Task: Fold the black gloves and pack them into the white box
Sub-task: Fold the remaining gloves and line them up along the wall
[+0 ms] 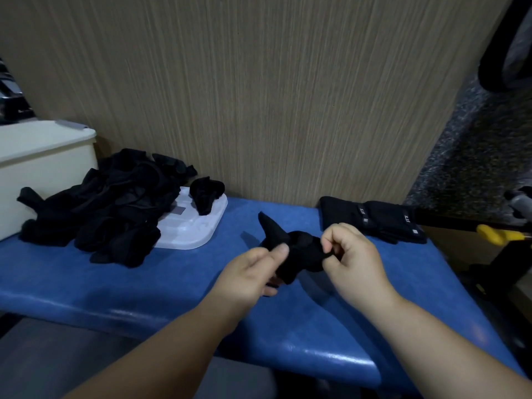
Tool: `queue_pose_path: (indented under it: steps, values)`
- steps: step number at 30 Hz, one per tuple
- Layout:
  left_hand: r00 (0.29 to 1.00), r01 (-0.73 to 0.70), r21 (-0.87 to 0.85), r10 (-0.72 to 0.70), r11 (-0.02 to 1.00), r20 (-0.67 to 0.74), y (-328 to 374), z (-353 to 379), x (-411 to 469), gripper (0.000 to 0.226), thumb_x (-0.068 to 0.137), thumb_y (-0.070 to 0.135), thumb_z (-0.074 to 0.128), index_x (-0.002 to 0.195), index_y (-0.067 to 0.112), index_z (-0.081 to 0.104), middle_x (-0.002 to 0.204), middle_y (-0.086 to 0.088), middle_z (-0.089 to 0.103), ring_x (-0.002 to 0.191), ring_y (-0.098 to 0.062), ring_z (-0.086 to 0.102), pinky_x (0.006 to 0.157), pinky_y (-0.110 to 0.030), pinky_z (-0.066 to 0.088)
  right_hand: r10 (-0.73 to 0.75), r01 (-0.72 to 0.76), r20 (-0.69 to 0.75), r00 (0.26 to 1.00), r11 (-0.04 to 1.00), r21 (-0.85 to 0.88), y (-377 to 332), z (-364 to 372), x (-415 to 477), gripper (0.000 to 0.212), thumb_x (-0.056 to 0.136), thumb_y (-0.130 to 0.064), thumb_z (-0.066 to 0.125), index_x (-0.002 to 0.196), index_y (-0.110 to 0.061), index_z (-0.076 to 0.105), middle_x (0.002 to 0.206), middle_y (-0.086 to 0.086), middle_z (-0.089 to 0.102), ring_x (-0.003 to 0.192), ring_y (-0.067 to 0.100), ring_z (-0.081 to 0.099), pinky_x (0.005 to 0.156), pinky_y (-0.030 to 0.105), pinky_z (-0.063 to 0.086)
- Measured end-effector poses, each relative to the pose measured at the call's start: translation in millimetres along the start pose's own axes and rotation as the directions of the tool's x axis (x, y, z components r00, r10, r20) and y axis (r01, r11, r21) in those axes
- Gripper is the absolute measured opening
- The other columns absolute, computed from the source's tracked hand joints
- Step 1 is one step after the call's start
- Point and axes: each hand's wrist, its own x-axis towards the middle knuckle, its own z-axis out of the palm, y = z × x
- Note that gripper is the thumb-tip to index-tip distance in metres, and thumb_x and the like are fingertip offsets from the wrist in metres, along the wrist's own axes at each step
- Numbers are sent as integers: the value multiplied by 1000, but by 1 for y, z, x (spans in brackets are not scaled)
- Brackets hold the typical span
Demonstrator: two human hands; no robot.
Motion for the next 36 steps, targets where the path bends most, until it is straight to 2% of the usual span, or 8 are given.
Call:
queue_pose_path:
  steps: [5, 10, 15, 18, 21, 26, 31, 36]
  values:
    - [987, 154, -138, -147, 978, 61, 2, -6, 6, 73, 63, 74, 62, 108, 16, 66, 102, -2, 73, 96, -18, 70, 85, -39, 57, -206, 207, 51, 977, 978, -13, -4, 2, 0, 37, 61, 5, 47, 68, -31, 40, 71, -14, 39, 66, 8, 41, 60, 13, 32]
    - [981, 185, -291, -195, 939, -7, 3, -2, 7, 29, 92, 27, 61, 113, 8, 65, 102, -8, 74, 97, -21, 70, 91, -39, 54, -280, 282, 92, 956, 959, -11, -5, 5, -3, 37, 63, 7, 53, 71, -28, 43, 72, -14, 41, 66, 4, 42, 58, 12, 33]
    - [966, 83, -564, -204, 822, -157, 9, -4, 10, 22, 95, 8, 53, 117, 5, 58, 110, -13, 69, 99, -26, 68, 89, -44, 54, -189, 199, 131, 973, 978, -63, -7, 4, -5, 33, 61, 0, 52, 73, -31, 47, 62, -11, 38, 65, 5, 43, 58, 10, 33]
    - [967, 25, -615, -175, 788, -185, 12, -5, 8, 19, 97, 6, 49, 113, 10, 59, 107, -12, 71, 96, -24, 69, 76, -38, 56, -39, 54, 293, 955, 997, -46, -7, 3, -7, 36, 67, -2, 61, 69, -36, 49, 57, -11, 43, 57, 4, 41, 55, 13, 33]
    - [981, 51, -633, -158, 772, -114, 13, -5, 6, 27, 98, 5, 45, 113, 19, 63, 106, -10, 72, 99, -26, 68, 79, -40, 56, 97, -192, 452, 886, 967, 168, -10, -2, -7, 20, 65, -29, 70, 74, -29, 52, 59, -12, 44, 57, 6, 39, 56, 22, 36]
    - [993, 88, -631, -116, 771, -2, 13, 1, 4, 36, 96, 2, 45, 121, 23, 59, 111, -10, 71, 104, -29, 67, 84, -46, 54, 352, -612, 512, 783, 584, 534, -16, -10, -2, 61, 66, -60, 75, 90, -17, 39, 68, -4, 57, 66, 15, 57, 69, 34, 49]
    - [988, 145, -579, -83, 802, 133, 11, 11, -2, 45, 93, -5, 46, 121, 27, 57, 113, -9, 70, 105, -28, 66, 88, -45, 53, 517, -648, 402, 756, 497, 577, -16, 1, -4, 38, 87, -13, 64, 118, -17, 42, 79, 4, 68, 65, 14, 64, 55, 28, 51]
    - [981, 189, -441, -185, 878, 51, 4, 14, 2, 43, 92, -4, 53, 129, 18, 48, 110, -10, 67, 96, -27, 66, 83, -42, 56, 412, -480, 249, 877, 719, 503, -6, -6, -5, 54, 88, 7, 57, 109, -42, 51, 88, 4, 67, 79, 19, 65, 76, 38, 55]
